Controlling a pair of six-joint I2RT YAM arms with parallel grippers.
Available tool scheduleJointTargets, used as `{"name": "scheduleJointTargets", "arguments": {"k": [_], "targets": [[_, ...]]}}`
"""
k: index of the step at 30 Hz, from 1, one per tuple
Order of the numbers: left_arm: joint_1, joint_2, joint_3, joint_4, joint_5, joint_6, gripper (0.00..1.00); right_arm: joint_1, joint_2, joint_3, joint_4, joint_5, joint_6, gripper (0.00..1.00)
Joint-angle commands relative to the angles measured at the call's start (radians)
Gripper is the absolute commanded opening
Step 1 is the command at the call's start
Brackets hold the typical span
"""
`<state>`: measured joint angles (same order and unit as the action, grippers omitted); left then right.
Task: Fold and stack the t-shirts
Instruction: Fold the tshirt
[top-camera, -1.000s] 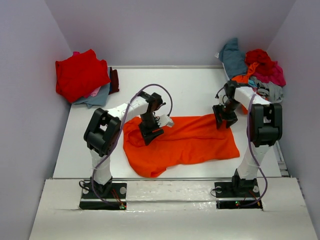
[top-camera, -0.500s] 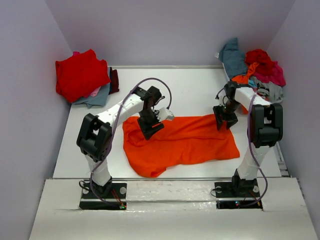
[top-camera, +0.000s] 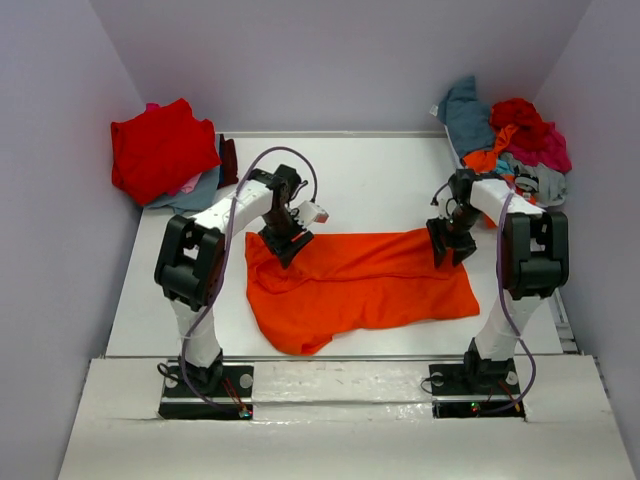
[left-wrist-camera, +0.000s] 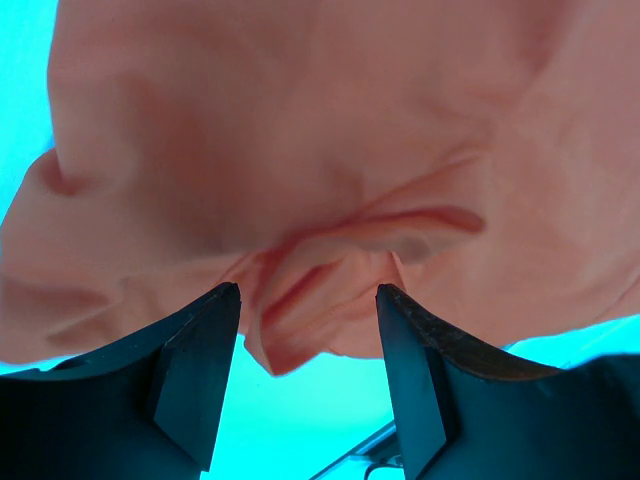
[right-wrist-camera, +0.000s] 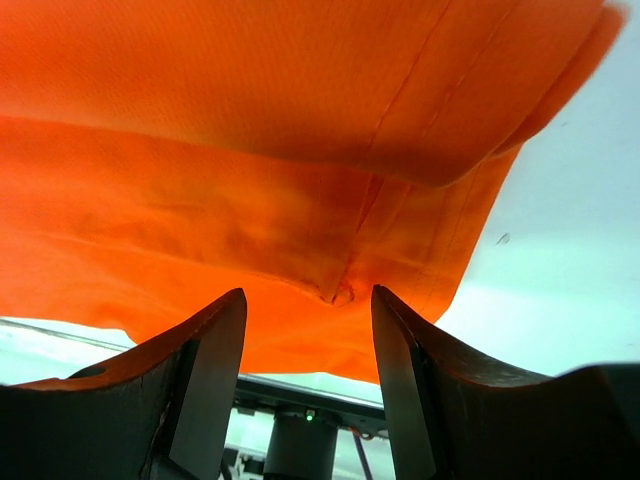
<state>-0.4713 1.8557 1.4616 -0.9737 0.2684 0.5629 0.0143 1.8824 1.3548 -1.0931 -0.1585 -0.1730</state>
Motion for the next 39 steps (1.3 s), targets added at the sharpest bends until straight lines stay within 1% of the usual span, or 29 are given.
{"name": "scheduleJointTargets", "arguments": {"k": [1, 5, 8, 13, 17, 24, 32, 35, 36, 38, 39], "targets": [[0.013, 0.078, 0.026, 0.009, 0.064, -0.006, 0.67, 0.001, -0.055, -0.054, -0.030, -0.018, -0.028, 0.59], [0.022, 0.114, 0.029, 0.023, 0.090, -0.009, 0.67, 0.001, -0.075, -0.085, -0.018, -0.004, -0.031, 0.58], [0.022, 0.129, 0.017, 0.038, 0.095, -0.011, 0.67, 0.001, -0.083, -0.076, -0.024, -0.006, -0.031, 0.58], [0.042, 0.171, 0.006, 0.018, 0.141, 0.005, 0.67, 0.001, -0.063, -0.048, -0.053, -0.016, -0.036, 0.57], [0.053, 0.174, -0.020, 0.024, 0.140, 0.012, 0.67, 0.001, -0.043, -0.029, -0.063, -0.016, -0.036, 0.54], [0.053, 0.177, -0.020, 0.018, 0.149, 0.022, 0.66, 0.001, 0.001, -0.020, -0.050, -0.013, -0.036, 0.49], [0.062, 0.165, -0.021, 0.012, 0.144, 0.026, 0.66, 0.001, 0.023, -0.023, -0.001, -0.001, -0.019, 0.48], [0.071, 0.160, -0.023, 0.009, 0.141, 0.031, 0.66, 0.001, 0.029, -0.022, 0.007, -0.006, -0.010, 0.42], [0.071, 0.158, -0.023, 0.010, 0.140, 0.031, 0.66, 0.001, 0.029, -0.022, 0.007, -0.007, -0.008, 0.37], [0.071, 0.158, -0.023, 0.007, 0.138, 0.032, 0.66, 0.001, 0.032, -0.019, 0.006, -0.004, -0.008, 0.31], [0.071, 0.158, -0.021, 0.006, 0.137, 0.034, 0.66, 0.001, 0.032, -0.019, 0.004, -0.001, -0.010, 0.26]]}}
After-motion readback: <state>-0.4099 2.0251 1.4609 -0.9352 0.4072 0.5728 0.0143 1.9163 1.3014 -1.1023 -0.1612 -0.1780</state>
